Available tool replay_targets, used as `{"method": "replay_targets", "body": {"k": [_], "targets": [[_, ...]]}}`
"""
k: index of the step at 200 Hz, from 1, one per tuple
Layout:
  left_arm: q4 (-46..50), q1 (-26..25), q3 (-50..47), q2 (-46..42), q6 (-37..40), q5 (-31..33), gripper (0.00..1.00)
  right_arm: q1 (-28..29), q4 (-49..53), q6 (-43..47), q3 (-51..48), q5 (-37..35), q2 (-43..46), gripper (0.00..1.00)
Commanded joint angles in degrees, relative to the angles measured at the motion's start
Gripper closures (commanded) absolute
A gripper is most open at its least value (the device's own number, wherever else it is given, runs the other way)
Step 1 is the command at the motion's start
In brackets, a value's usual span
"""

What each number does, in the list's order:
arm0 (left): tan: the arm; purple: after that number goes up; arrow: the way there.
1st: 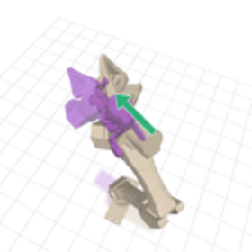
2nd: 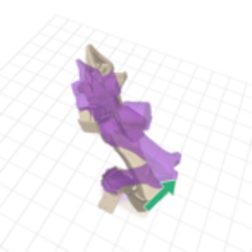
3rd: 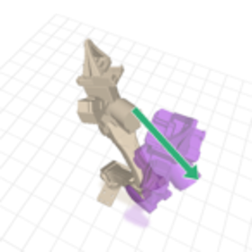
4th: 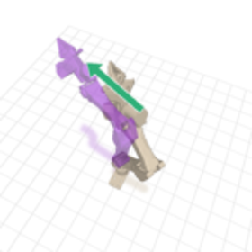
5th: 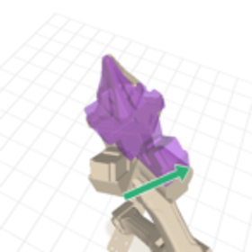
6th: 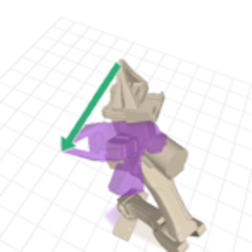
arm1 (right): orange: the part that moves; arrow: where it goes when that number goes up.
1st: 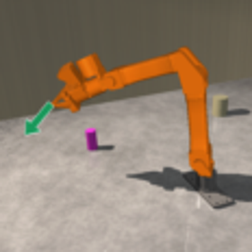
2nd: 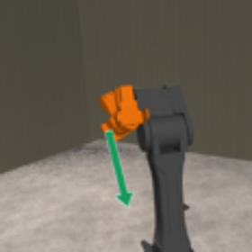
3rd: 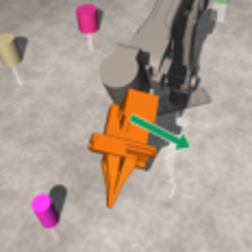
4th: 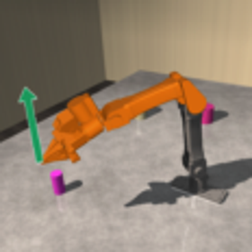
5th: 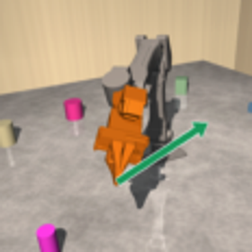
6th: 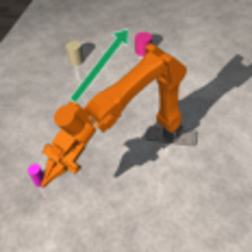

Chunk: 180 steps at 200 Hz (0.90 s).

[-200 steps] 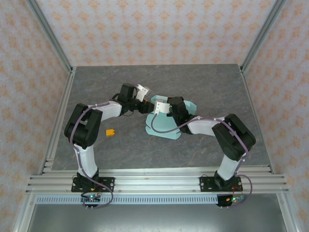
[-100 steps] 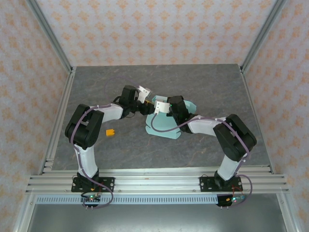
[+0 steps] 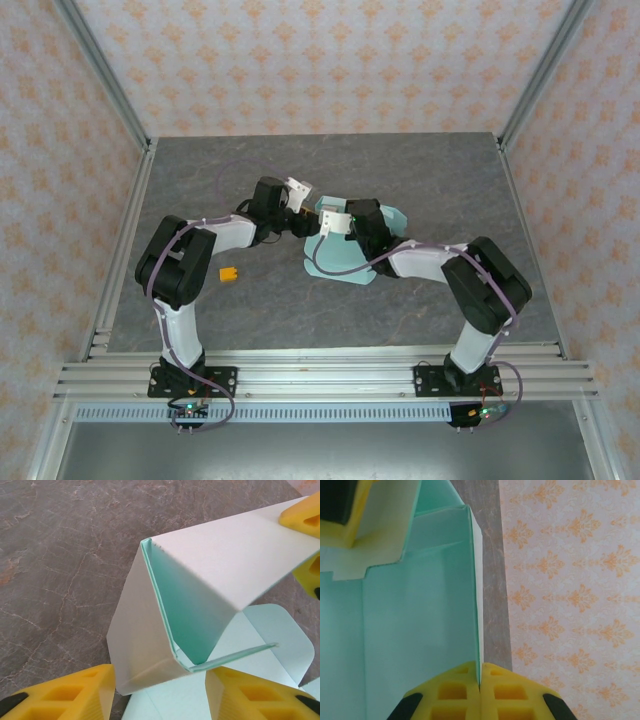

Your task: Fold the paper box

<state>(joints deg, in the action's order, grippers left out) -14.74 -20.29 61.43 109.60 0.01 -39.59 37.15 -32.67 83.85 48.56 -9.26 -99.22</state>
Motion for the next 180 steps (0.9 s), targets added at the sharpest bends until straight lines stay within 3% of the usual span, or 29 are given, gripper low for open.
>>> {"method": "replay_targets", "body": {"k": [1,50,106,180], "targets": [[-0.7,-0.8,0.6,-1.0,0.4,3.9,0.49,2.3,-3.5,2.5,-1.9,1.1,-1.7,1.00],[0.4,-1.4,0.2,-2.2,1.6,9.1,0.49,2.5,-4.2,2.5,-3.0,0.8,-2.0,1.00],[-1.8,-1.5,-0.8,-3.4,4.1,7.7,0.48,1.8,-0.4,-0.7,-2.4,3.3,0.5,1.00],[-4.4,-1.6,0.5,-1.6,1.3,6.5,0.64,0.7,3.7,-5.0,-0.6,6.8,2.3,1.00]]}}
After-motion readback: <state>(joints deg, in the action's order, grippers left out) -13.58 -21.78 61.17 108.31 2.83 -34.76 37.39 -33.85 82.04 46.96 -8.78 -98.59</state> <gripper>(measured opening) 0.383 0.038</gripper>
